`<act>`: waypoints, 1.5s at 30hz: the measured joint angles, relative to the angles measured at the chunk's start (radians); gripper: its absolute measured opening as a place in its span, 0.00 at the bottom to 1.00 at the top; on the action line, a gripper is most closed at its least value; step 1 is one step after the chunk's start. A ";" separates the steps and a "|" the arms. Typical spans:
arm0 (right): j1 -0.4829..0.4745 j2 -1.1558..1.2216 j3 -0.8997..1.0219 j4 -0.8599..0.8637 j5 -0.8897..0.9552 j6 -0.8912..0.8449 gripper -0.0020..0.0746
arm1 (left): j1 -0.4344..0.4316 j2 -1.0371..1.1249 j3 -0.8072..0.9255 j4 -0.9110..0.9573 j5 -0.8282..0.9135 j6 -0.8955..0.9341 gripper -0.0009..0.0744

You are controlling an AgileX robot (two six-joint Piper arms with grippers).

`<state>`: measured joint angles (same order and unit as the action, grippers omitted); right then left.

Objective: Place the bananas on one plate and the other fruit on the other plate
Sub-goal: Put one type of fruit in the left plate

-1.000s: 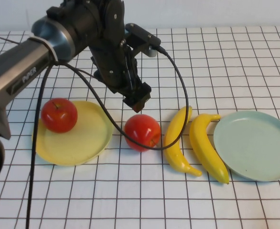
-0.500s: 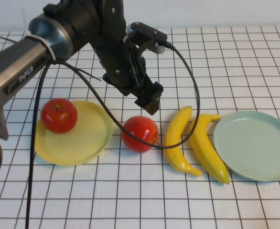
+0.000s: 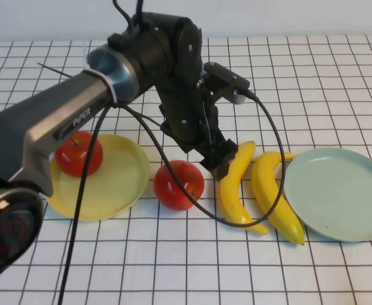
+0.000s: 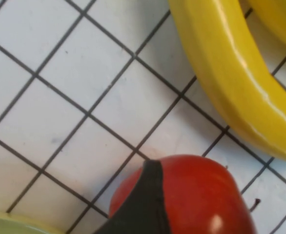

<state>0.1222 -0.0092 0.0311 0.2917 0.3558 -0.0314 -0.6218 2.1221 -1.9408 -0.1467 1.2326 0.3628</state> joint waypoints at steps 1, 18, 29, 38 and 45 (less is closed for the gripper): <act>0.000 0.000 0.000 0.000 0.000 0.000 0.00 | -0.004 0.003 0.002 0.011 0.000 -0.008 0.90; 0.000 -0.002 0.000 0.000 0.000 0.000 0.00 | -0.150 -0.012 0.029 0.256 -0.002 -0.229 0.90; 0.000 -0.004 0.000 0.000 0.000 0.000 0.00 | -0.075 -0.042 0.030 0.184 -0.002 -0.170 0.90; 0.000 -0.004 0.000 0.000 0.000 0.000 0.00 | -0.003 -0.059 0.104 0.114 -0.002 -0.121 0.90; 0.000 -0.004 0.000 0.000 0.000 0.000 0.00 | 0.030 -0.061 0.188 0.043 -0.002 -0.076 0.90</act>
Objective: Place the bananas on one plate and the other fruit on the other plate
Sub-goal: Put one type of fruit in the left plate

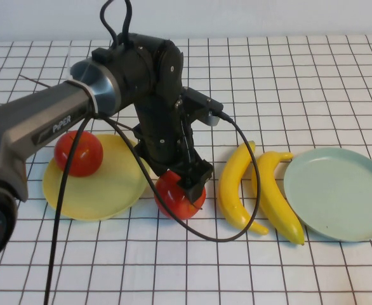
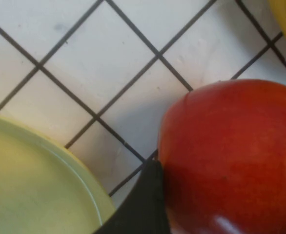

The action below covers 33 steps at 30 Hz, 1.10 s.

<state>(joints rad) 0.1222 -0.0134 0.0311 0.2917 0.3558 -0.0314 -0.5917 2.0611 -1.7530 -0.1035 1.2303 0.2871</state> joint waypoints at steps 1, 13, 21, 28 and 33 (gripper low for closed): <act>0.000 0.000 0.000 0.000 0.000 0.000 0.00 | 0.000 0.000 0.000 0.000 0.000 0.001 0.90; 0.000 0.000 0.000 0.000 0.000 0.000 0.00 | 0.000 0.010 0.000 -0.003 -0.014 0.005 0.90; 0.000 0.000 0.000 0.000 0.000 0.000 0.00 | 0.000 0.015 0.000 0.008 -0.018 0.005 0.90; 0.000 0.000 0.000 0.000 0.000 0.000 0.00 | 0.000 0.015 0.000 0.001 -0.018 0.001 0.80; 0.000 0.000 0.000 0.000 0.000 0.000 0.00 | 0.000 0.015 0.000 -0.003 -0.018 0.001 0.80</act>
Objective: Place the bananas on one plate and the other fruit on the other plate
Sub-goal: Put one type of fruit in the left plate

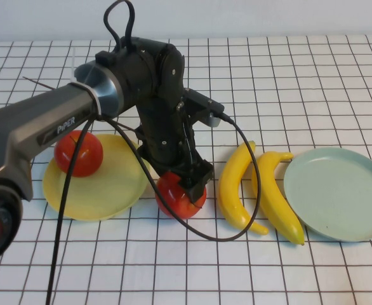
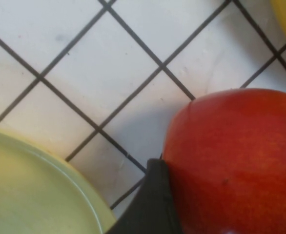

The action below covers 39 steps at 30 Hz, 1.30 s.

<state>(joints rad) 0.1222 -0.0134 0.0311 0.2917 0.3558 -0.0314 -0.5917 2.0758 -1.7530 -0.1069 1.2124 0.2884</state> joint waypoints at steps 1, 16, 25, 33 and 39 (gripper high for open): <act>0.000 0.000 0.000 0.000 0.000 0.000 0.00 | 0.000 0.000 0.000 0.000 0.000 0.000 0.80; 0.000 0.000 0.000 0.000 0.000 0.000 0.00 | 0.063 -0.234 0.000 0.197 0.016 -0.104 0.80; 0.000 0.000 0.000 0.000 0.000 0.000 0.00 | 0.228 -0.246 0.103 0.092 0.018 -0.098 0.80; 0.000 0.000 0.000 0.000 0.000 0.000 0.00 | 0.231 -0.218 0.191 0.056 0.018 0.005 0.84; 0.000 0.000 0.000 0.000 0.000 0.000 0.00 | 0.265 -0.218 0.191 0.028 -0.003 0.032 0.90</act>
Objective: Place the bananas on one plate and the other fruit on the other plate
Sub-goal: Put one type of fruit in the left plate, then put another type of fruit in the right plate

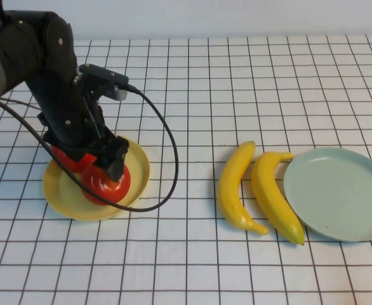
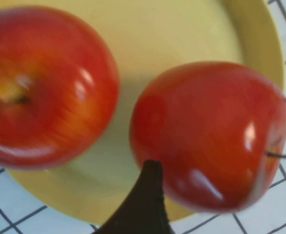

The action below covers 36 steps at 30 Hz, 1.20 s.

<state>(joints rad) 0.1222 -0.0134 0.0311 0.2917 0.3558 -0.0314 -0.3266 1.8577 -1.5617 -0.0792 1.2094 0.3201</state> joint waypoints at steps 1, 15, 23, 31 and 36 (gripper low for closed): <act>0.000 0.000 0.000 0.000 0.000 0.000 0.00 | 0.006 0.000 0.000 0.000 0.000 0.000 0.90; 0.000 0.000 0.000 0.000 0.000 0.000 0.00 | -0.011 -0.002 -0.095 -0.029 0.015 -0.017 0.90; 0.000 0.000 0.000 0.000 0.000 0.000 0.00 | -0.163 -0.008 -0.175 0.140 0.019 -0.145 0.83; 0.000 0.000 0.000 0.000 0.000 0.000 0.00 | -0.213 -0.071 -0.175 0.058 0.023 -0.156 0.09; 0.000 0.000 0.000 0.000 0.000 0.000 0.00 | -0.215 -0.265 -0.066 0.003 -0.045 -0.131 0.02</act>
<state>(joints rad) 0.1222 -0.0134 0.0311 0.2917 0.3558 -0.0314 -0.5420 1.5923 -1.6273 -0.0758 1.1643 0.1892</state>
